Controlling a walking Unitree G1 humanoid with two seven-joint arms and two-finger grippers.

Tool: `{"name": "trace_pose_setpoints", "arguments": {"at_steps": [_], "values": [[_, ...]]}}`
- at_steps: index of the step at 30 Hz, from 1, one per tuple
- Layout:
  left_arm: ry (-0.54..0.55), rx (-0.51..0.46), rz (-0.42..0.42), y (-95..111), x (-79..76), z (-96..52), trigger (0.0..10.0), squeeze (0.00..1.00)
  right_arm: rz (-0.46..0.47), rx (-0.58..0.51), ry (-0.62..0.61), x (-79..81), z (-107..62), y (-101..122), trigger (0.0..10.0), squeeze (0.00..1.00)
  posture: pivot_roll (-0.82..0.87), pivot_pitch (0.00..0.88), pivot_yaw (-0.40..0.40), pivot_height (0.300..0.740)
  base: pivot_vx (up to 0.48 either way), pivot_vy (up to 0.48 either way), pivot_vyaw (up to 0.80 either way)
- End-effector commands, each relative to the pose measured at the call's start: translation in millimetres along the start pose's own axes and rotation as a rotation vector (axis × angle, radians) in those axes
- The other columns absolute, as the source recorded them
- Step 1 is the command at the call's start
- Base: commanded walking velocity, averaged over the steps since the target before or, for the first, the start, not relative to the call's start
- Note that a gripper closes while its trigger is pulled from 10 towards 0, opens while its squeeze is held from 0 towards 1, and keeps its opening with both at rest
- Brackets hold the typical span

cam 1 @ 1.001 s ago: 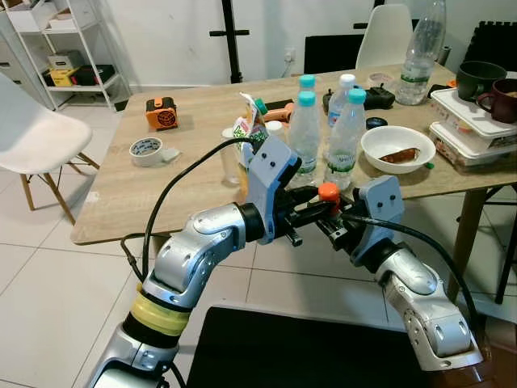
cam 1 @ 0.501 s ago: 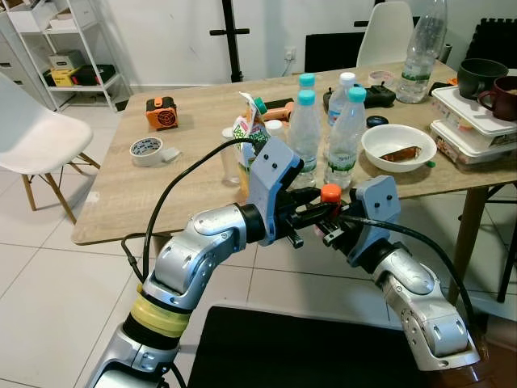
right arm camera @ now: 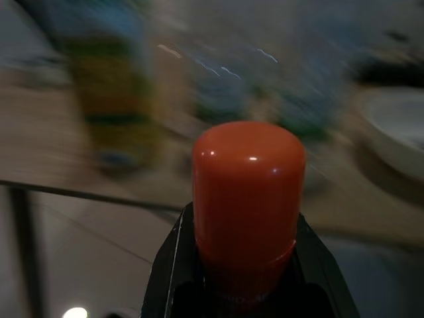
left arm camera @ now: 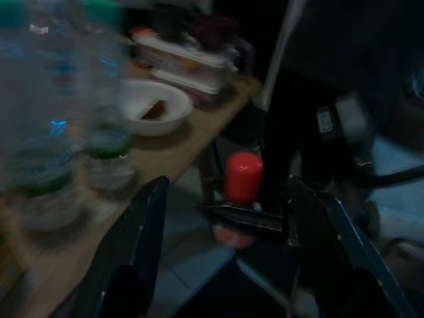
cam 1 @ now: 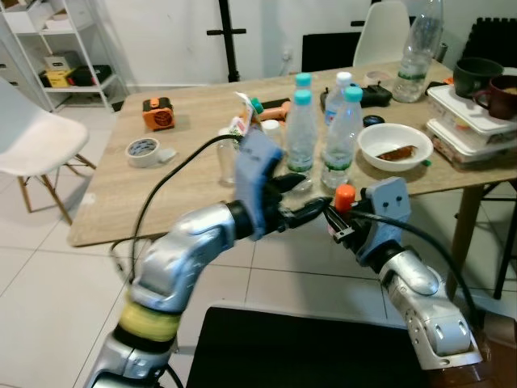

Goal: Restocking fridge

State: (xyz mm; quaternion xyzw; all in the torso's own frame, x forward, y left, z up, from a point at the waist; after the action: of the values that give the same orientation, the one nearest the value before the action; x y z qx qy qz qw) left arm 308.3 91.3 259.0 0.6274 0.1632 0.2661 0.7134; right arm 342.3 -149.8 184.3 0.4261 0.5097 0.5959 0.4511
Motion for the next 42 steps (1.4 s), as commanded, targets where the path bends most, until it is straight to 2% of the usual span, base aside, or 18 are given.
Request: {"name": "trace_pose_setpoints", "arguments": {"at_steps": [1,2,3,4,5,6,8,10,11,13,14,16,18,20,22,35,42], "values": [[0.053,0.048,-0.025,-11,6.3,-14.5,10.0,0.0,-0.004,-0.004,-0.066,-8.5,-3.6,-7,10.0,0.0,-0.05,0.161,0.086,0.74,0.0,0.0,0.0],[0.053,0.048,-0.025,-11,6.3,-14.5,10.0,0.0,-0.004,-0.004,-0.066,-8.5,-3.6,-7,10.0,0.0,-0.05,0.161,0.086,0.74,0.0,0.0,0.0],[0.177,0.115,-0.035,-35,16.3,-29.1,10.0,0.0,-0.002,0.012,-0.146,-17.6,-9.2,-20,10.0,0.0,-0.04,0.162,0.081,0.74,0.0,0.0,0.0],[0.177,0.115,-0.035,-35,16.3,-29.1,10.0,0.0,-0.002,0.012,-0.146,-17.6,-9.2,-20,10.0,0.0,-0.04,0.162,0.081,0.74,0.0,0.0,0.0],[0.288,0.179,-0.001,-56,23.0,-37.9,10.0,0.0,-0.004,0.034,-0.188,-20.5,-15.1,-34,10.0,0.0,-0.04,0.162,0.072,0.74,0.0,0.0,0.0],[0.337,0.209,0.02,-68,24.4,-42.1,10.0,0.0,-0.005,0.051,-0.203,-20.7,-19.4,-43,10.0,0.0,-0.04,0.162,0.072,0.74,0.0,0.0,0.0],[0.367,0.229,0.032,-76,24.7,-45.2,10.0,0.0,-0.006,0.062,-0.214,-20.7,-22.3,-50,10.0,0.0,-0.04,0.162,0.072,0.74,0.0,0.0,0.0],[0.442,0.282,0.057,-96,24.4,-53.7,10.0,0.0,0.003,0.082,-0.249,-21.8,-30.1,-64,10.0,0.0,-0.04,0.154,0.066,0.74,0.0,0.0,0.0],[0.442,0.282,0.057,-96,24.4,-53.7,10.0,0.0,0.003,0.082,-0.249,-21.8,-30.1,-64,10.0,0.0,-0.04,0.154,0.066,0.74,0.0,0.0,0.0],[0.553,0.359,0.064,-125,24.1,-70.2,10.0,0.0,0.033,0.086,-0.319,-30.0,-41.5,-78,10.0,0.0,-0.05,0.155,0.057,0.74,0.0,0.0,0.0],[0.626,0.415,0.061,-146,22.3,-84.5,10.0,0.0,0.045,0.09,-0.366,-37.1,-50.2,-88,10.0,0.0,-0.05,0.154,0.05,0.74,0.0,0.0,0.0],[0.626,0.415,0.061,-146,22.3,-84.5,10.0,0.0,0.045,0.09,-0.366,-37.1,-50.2,-88,10.0,0.0,-0.05,0.154,0.05,0.74,0.0,0.0,0.0],[0.672,0.445,0.06,-156,21.7,-93.3,10.0,0.0,0.048,0.096,-0.384,-40.3,-54.7,-93,10.0,0.0,-0.05,0.154,0.05,0.74,0.0,0.0,0.0],[0.735,0.472,0.092,-162,25.6,-104.3,10.0,0.0,0.029,0.107,-0.382,-42.9,-58.0,-98,10.0,0.0,-0.04,0.155,0.046,0.74,0.0,0.0,0.0],[0.761,0.478,0.102,-162,28.7,-107.4,10.0,0.0,0.042,0.107,-0.391,-45.4,-57.4,-99,10.0,0.0,-0.04,0.154,0.043,0.74,0.0,0.0,0.0],[0.823,0.468,0.134,-169,33.9,-107.1,10.0,0.0,0.036,0.102,-0.415,-53.3,-53.4,-102,10.0,0.0,-0.04,0.149,0.036,0.74,0.0,0.0,0.0],[0.833,0.46,0.142,-169,37.0,-107.3,10.0,0.0,0.037,0.098,-0.419,-56.7,-52.4,-102,10.0,0.0,-0.05,0.15,0.036,0.74,0.0,0.0,-0.59]]}}
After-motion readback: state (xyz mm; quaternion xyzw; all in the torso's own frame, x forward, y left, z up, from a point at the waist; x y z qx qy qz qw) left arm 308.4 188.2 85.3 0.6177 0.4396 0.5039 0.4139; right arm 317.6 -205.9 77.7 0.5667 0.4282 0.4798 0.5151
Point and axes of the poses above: a point about 5 cm out from each wrist's last joint towards the gripper, its own z axis pointing out of the wrist towards the gripper, its own y axis along the axis of the wrist's last joint, x = y × z, the point moved 2 cm from there along z, pointing out of the wrist towards the gripper, and after that the axes turned 10 degrees about z, right-handed, at the moved point
